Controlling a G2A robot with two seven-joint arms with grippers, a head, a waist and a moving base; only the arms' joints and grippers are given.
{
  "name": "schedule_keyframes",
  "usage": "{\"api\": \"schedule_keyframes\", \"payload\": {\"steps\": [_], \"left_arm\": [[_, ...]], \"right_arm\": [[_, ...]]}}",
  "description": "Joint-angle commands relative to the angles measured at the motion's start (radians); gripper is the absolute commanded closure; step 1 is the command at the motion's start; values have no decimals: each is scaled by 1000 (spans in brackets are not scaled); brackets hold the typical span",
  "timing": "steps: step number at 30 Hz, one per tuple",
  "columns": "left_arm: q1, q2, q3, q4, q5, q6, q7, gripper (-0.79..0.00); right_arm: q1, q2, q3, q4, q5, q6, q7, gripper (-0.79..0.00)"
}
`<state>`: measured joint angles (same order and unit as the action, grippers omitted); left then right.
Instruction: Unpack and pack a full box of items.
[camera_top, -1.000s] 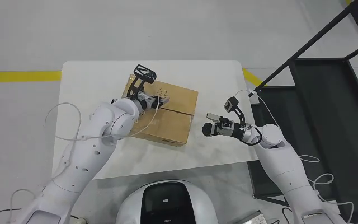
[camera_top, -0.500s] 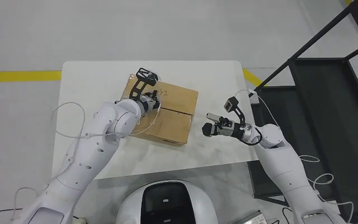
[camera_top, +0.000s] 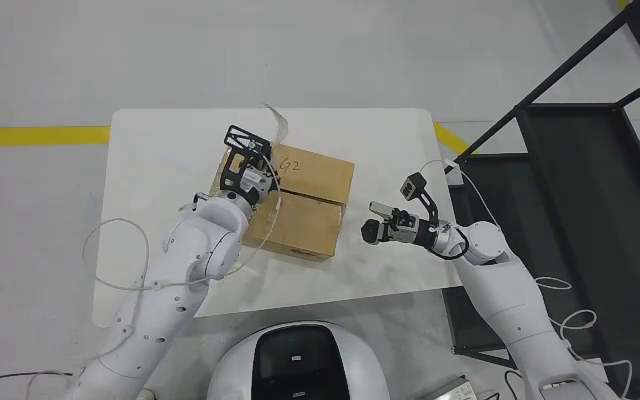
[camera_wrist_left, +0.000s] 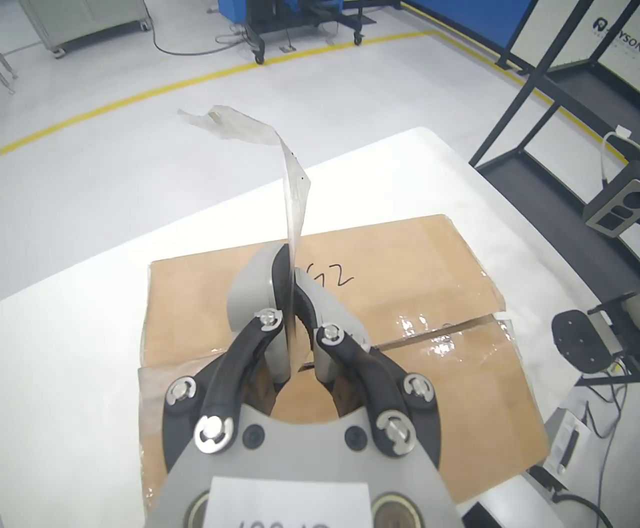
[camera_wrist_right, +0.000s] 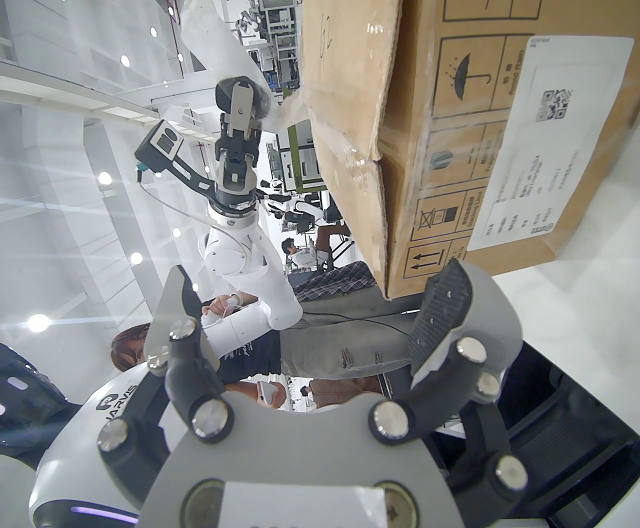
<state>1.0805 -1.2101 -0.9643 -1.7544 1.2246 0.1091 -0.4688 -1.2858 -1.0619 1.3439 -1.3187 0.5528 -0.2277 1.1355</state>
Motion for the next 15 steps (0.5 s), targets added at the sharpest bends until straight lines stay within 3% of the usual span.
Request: {"api": "schedule_keyframes", "payload": {"steps": [1,4,11,15], "left_arm": [[19,-1,2,-1,36,16,69,0],[36,-6,14,20,71,25,117,0],[-6,-26,63,102,126,8,108,0],[-17,-36,77,121,143,18,112,0]], "right_arm": [[0,0,0,0,0,0,0,-785],[0,0,0,0,0,0,0,-785],[0,0,0,0,0,0,0,-785],[-27,5,50,-12,33,-28,-58,-785]]}}
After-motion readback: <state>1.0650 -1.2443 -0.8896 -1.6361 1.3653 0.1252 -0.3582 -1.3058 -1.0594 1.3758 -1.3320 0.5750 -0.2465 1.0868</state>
